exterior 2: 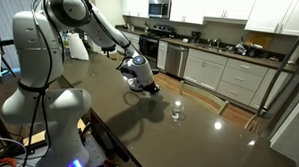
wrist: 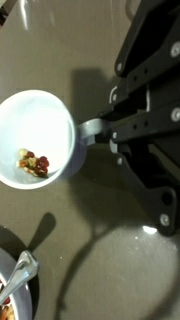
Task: Move some of the objects from the white cup and put them in the bowl
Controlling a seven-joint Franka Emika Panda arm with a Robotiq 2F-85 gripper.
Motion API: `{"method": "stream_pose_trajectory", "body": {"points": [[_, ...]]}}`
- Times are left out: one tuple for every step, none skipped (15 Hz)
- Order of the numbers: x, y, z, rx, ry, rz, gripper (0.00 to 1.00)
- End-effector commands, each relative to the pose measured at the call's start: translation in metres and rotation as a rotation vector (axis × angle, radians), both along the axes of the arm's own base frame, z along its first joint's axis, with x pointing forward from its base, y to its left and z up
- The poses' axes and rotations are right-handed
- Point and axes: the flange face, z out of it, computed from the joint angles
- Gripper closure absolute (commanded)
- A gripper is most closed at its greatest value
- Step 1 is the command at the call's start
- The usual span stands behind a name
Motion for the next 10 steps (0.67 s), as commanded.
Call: {"method": "stream_pose_trajectory", "body": {"points": [[0.013, -0.01, -0.006, 0.044, -0.032, -0.007, 0.94], [0.014, -0.012, -0.01, 0.058, -0.033, -0.01, 0.94], [0.014, -0.015, -0.015, 0.069, -0.033, -0.013, 0.94], [0.014, -0.017, -0.02, 0.08, -0.029, -0.015, 0.94], [0.014, -0.019, -0.024, 0.089, -0.029, -0.018, 0.94], [0.014, -0.02, -0.029, 0.095, -0.026, -0.021, 0.94], [0.015, -0.022, -0.029, 0.099, -0.027, -0.026, 0.94], [0.016, -0.023, -0.034, 0.095, -0.022, -0.029, 0.94], [0.018, -0.022, -0.04, 0.097, -0.013, -0.029, 0.94], [0.02, -0.021, -0.046, 0.1, -0.01, -0.027, 0.94]]}}
